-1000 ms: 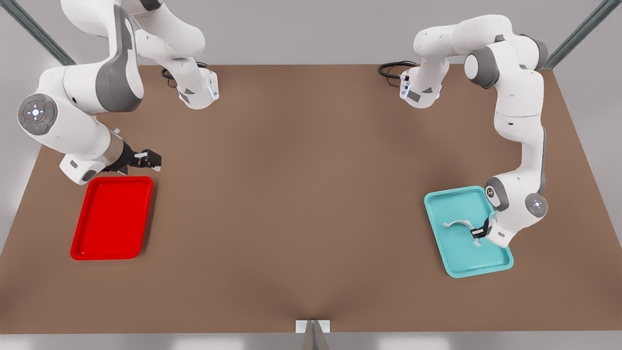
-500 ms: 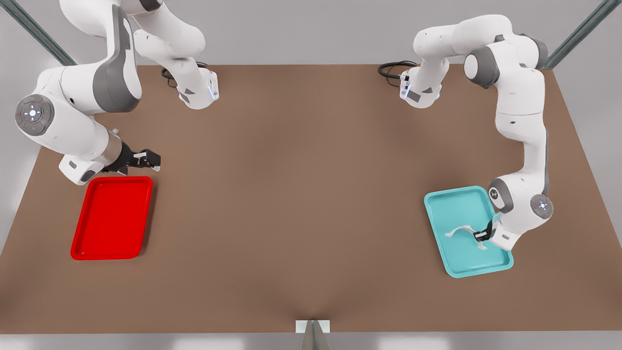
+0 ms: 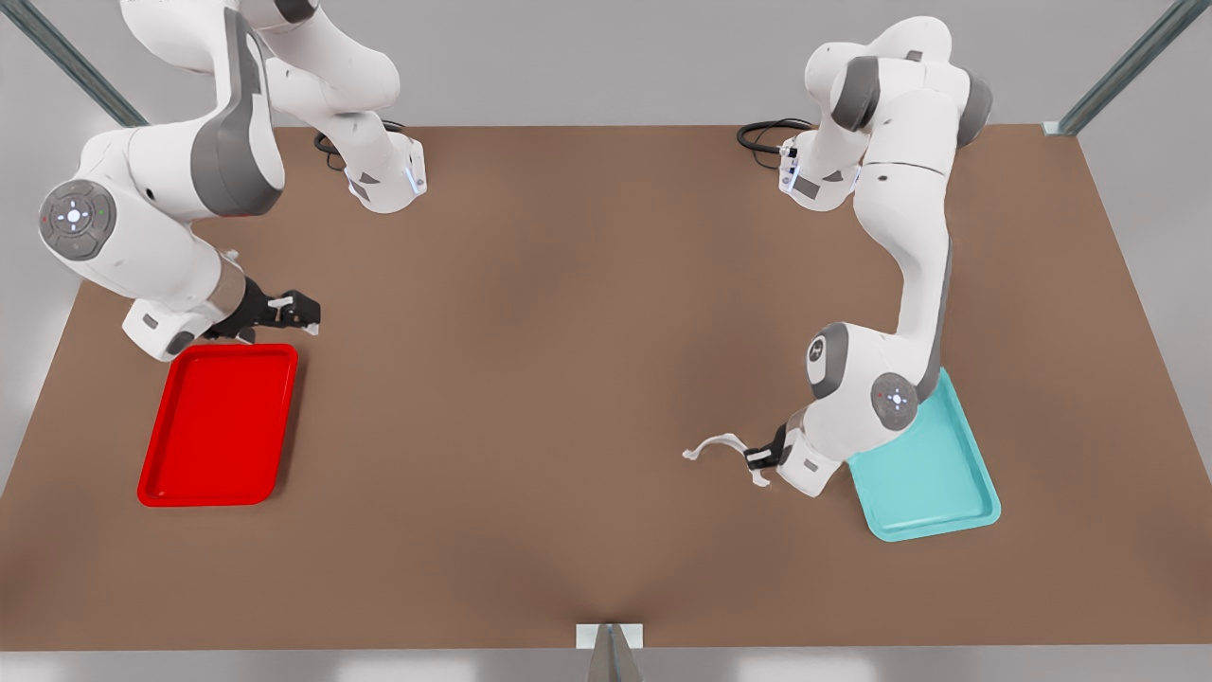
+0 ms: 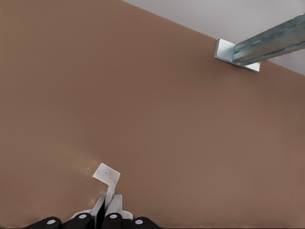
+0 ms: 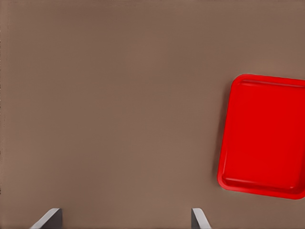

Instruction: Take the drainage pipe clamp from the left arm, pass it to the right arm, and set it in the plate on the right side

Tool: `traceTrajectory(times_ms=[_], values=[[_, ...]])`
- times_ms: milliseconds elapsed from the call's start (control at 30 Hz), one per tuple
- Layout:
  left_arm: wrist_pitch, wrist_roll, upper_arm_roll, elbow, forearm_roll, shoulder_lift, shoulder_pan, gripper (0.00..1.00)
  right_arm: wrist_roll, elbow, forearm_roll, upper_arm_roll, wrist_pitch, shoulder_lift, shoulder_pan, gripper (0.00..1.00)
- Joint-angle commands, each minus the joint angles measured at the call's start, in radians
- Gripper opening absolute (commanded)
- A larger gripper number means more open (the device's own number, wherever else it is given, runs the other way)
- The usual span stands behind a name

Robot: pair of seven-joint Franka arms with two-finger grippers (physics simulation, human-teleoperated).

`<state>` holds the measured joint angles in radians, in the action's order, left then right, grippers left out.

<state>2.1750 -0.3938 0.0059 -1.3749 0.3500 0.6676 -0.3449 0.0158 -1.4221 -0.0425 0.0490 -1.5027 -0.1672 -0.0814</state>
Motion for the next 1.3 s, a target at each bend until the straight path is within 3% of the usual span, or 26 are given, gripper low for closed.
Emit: traceTrajectory(times_ms=[0,200,333,600,800,1200,1233,1267], values=[[0.134,-1.049,0.000,0.007,0.032,0.001,-0.091,0.21,-0.036,0.020,0.006,0.005,-0.027,-0.018,-0.018,1.00],[0.207,-1.300,0.005,0.085,0.027,0.007,-0.302,0.21,-0.166,0.134,-0.065,0.012,-0.149,-0.199,-0.100,1.00],[0.227,-1.376,0.005,0.128,0.027,0.015,-0.381,0.21,-0.536,0.127,0.012,0.012,-0.200,-0.244,-0.241,1.00],[0.255,-1.402,0.002,0.128,0.029,0.029,-0.404,0.21,-0.763,0.103,0.029,0.012,-0.306,-0.272,-0.305,1.00],[0.287,-1.432,0.002,0.143,0.029,0.029,-0.404,0.21,-0.899,0.215,0.027,0.014,-0.309,-0.344,-0.365,1.00],[0.287,-1.432,0.005,0.146,0.027,0.027,-0.404,0.21,-0.907,0.196,0.093,0.011,-0.370,-0.380,-0.406,1.00],[0.287,-1.432,0.005,0.146,0.027,0.027,-0.404,0.21,-0.907,0.190,0.095,0.011,-0.381,-0.380,-0.405,0.95],[0.287,-1.432,0.005,0.146,0.027,0.027,-0.404,0.21,-0.907,0.186,0.096,0.011,-0.384,-0.380,-0.403,0.72]])
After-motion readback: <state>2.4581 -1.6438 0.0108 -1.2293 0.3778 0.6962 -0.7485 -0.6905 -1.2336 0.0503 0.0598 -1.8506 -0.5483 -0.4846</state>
